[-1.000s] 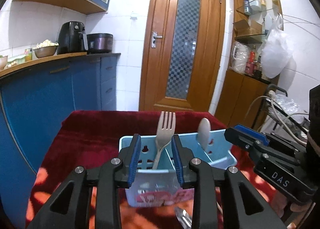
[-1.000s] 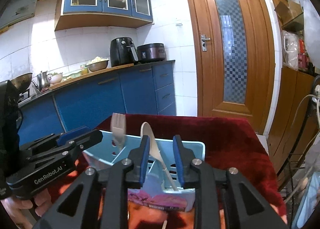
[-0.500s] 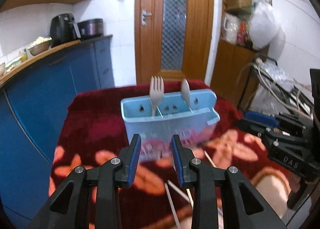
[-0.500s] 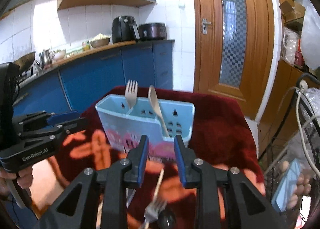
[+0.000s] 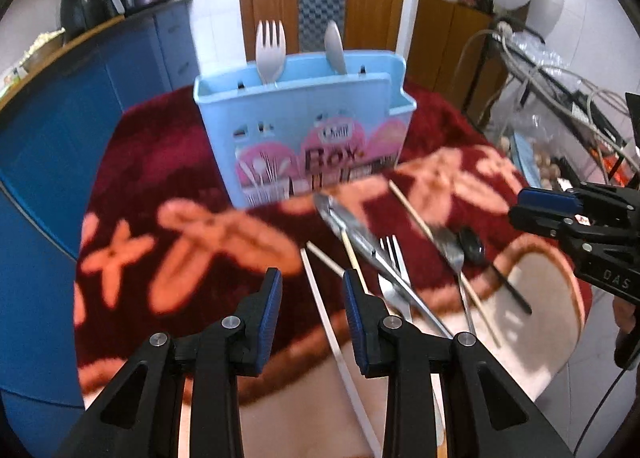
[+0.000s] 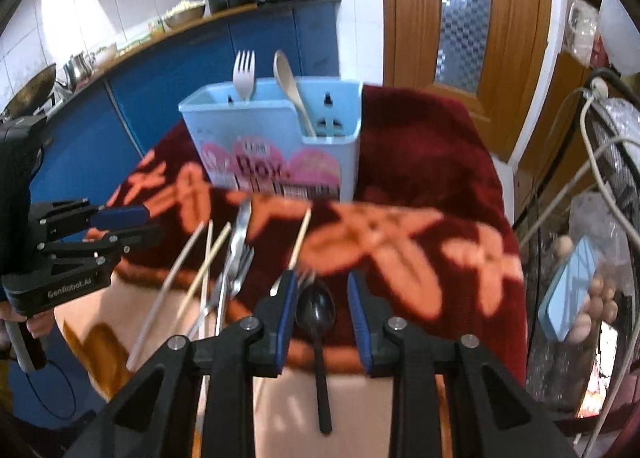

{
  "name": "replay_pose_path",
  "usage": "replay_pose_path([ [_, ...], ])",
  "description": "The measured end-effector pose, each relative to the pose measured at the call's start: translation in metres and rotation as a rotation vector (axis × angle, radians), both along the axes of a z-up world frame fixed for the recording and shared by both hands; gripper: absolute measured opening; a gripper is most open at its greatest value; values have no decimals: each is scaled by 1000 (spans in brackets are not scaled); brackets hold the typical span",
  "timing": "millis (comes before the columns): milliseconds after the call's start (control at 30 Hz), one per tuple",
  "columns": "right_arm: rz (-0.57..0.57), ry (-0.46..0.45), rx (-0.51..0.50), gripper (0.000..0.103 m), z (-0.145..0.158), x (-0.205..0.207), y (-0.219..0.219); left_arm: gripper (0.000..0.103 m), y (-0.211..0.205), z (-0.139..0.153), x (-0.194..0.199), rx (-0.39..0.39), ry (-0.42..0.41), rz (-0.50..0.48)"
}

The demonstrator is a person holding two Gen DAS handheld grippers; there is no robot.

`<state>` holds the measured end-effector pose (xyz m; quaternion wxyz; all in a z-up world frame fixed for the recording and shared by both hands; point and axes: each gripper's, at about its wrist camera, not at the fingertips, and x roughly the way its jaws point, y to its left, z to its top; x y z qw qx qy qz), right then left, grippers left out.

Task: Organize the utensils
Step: 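Grasp a white chopstick with the left tool while the right tool grasps the black spoon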

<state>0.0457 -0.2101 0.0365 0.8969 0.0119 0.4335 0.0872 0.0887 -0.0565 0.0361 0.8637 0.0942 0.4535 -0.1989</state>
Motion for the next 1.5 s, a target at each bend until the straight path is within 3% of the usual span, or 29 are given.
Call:
replay_pose_path([
  [233,33,110,-28,29,-19,-7,4,32,-3,-19,7,-2,140,7],
  [567,40,199,-12,29,-29,-8,2,16,-7,-35,21,25,229,37],
  [767,43,243,4,29,-34,-2,0,7,-6,-43,27,-14,298,45],
  [1067,49,304,41,29,-40,11,-1,7,-7,-43,24,-20,265,32],
  [1300,57,350,11,29,-49,21,5,5,5,-29,17,-57,195,19],
  [1400,62,371,2,23,-55,24,8,5,10,-19,13,-77,142,17],
  [1500,66,355,-18,11,-56,24,10,4,17,-13,10,-110,102,17],
])
